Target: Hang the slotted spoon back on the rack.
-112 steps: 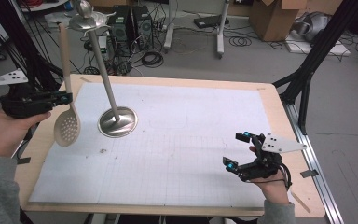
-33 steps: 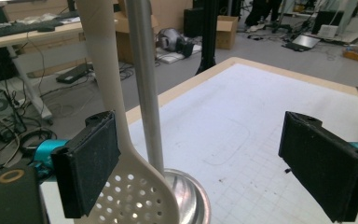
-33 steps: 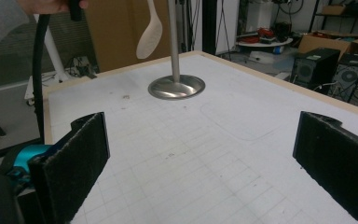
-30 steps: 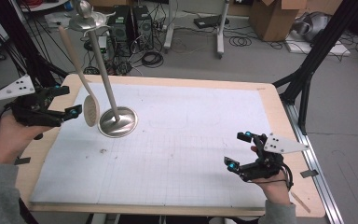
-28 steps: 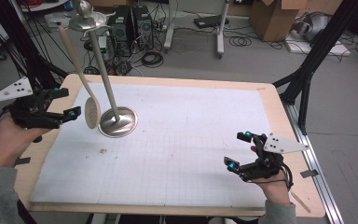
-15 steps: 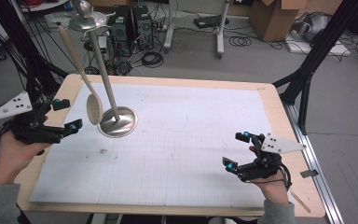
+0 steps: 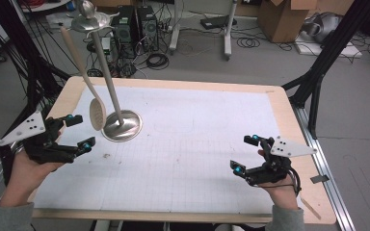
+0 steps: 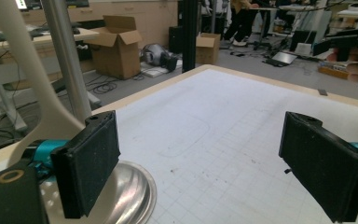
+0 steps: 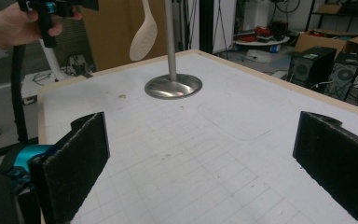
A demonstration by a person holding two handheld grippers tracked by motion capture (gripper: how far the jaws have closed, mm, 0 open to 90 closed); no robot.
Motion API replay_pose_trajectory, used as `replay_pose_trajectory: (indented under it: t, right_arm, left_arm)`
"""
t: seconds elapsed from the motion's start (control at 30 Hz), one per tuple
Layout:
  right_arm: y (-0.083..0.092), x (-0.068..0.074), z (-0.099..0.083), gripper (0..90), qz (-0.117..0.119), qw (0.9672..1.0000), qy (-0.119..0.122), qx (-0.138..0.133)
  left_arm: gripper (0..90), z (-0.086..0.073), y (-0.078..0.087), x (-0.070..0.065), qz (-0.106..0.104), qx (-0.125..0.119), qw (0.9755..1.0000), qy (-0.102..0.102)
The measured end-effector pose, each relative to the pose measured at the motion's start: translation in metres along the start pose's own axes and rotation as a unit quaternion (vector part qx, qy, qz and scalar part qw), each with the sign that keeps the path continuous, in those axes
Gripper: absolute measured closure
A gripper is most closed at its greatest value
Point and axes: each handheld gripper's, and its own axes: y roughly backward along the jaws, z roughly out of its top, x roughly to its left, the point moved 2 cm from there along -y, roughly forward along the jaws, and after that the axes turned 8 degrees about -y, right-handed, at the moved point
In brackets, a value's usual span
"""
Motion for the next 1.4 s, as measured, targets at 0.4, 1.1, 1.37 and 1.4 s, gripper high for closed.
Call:
replay_pose_trajectory:
  t: [0.4,1.1,1.37,1.4]
  right_arm:
    - [-0.001,0.000,0.001,2.4,-0.008,1.0000,-0.002,-0.002]
    - [0.005,-0.009,-0.002,2.4,-0.045,0.9989,-0.002,-0.012]
    - [0.012,-0.019,-0.007,2.3,-0.060,0.9978,-0.018,-0.022]
    - [0.013,-0.020,-0.008,2.3,-0.062,0.9976,-0.023,-0.022]
  left_arm:
    - [12.6,-0.011,0.018,-0.011,0.025,0.000,0.9996,0.012]
    - [13.1,-0.034,0.030,-0.012,0.065,0.026,0.9973,0.019]
    - [13.1,-0.044,0.039,-0.012,0.085,0.030,0.9955,0.031]
    - [13.1,-0.045,0.041,-0.012,0.087,0.030,0.9952,0.032]
